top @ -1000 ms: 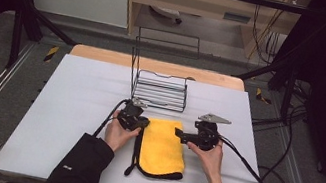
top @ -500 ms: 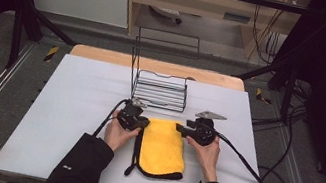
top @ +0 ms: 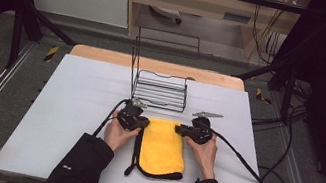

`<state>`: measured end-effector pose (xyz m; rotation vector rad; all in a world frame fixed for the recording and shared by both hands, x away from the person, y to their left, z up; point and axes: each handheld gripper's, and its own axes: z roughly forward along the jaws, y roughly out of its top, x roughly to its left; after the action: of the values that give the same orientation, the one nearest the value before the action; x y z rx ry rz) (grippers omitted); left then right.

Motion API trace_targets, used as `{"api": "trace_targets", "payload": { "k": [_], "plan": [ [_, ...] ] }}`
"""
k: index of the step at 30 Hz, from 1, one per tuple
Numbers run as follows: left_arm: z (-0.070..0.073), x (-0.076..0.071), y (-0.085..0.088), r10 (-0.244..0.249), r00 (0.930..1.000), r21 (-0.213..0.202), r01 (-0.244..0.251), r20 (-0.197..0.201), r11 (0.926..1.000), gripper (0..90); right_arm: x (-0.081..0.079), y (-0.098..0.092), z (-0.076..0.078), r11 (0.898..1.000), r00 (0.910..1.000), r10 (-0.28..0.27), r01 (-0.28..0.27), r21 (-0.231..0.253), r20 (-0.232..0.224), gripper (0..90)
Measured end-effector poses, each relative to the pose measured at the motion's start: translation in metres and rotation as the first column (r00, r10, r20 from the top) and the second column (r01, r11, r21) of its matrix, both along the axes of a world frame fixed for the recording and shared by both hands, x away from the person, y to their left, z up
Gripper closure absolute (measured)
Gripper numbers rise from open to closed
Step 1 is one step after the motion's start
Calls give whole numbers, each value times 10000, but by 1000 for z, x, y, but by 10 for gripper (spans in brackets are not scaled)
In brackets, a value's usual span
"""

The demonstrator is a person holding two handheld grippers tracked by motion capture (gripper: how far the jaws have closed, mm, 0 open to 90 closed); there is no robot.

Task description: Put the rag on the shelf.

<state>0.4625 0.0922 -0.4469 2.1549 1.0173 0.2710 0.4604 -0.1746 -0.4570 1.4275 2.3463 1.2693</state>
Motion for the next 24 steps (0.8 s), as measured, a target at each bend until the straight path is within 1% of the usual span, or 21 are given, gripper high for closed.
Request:
{"api": "trace_targets", "payload": {
  "k": [4, 8, 9, 10, 11, 12, 13, 16, 20, 24],
  "plan": [
    [0, 1, 1, 49, 10000, -121, -50, -83, 9999, 758, 0, 0, 1, 10000, 10000, -18, 18, -2, -25, 826],
    [0, 2, 3, 118, 9994, -377, -130, -321, 9992, 769, 0, 5, 6, 9988, 10000, 65, -65, -485, 8, 840],
    [1, 2, 4, 147, 9992, -461, -164, -383, 9988, 774, 0, 5, 7, 9987, 10000, 71, -72, -505, -22, 841],
    [1, 2, 4, 147, 9992, -461, -164, -383, 9988, 779, 0, 5, 7, 9987, 10000, 54, -54, -508, -8, 843],
    [1, 3, 6, 189, 9987, -650, -220, -474, 9976, 783, 0, 5, 8, 9987, 10000, 39, -38, -506, 5, 843],
    [1, 3, 6, 189, 9987, -650, -220, -474, 9976, 786, 0, 5, 8, 9988, 10000, 39, -37, -482, 48, 844],
    [2, 2, 7, 198, 9988, -794, -233, -440, 9966, 788, -1, 5, 9, 9988, 9999, 7, -1, -496, 108, 845],
    [5, -1, 10, 205, 9993, -1046, -237, -312, 9942, 791, -4, 4, 13, 9993, 9997, -31, 40, -367, 229, 846],
    [13, -5, 13, 181, 9998, -1328, -189, -75, 9910, 793, -8, 2, 19, 9997, 9987, -4, 15, -235, 503, 846],
    [19, -10, 13, 130, 9998, -1409, -106, 162, 9900, 794, -13, 0, 25, 10000, 9964, -20, 28, -95, 850, 847]
  ]
}}
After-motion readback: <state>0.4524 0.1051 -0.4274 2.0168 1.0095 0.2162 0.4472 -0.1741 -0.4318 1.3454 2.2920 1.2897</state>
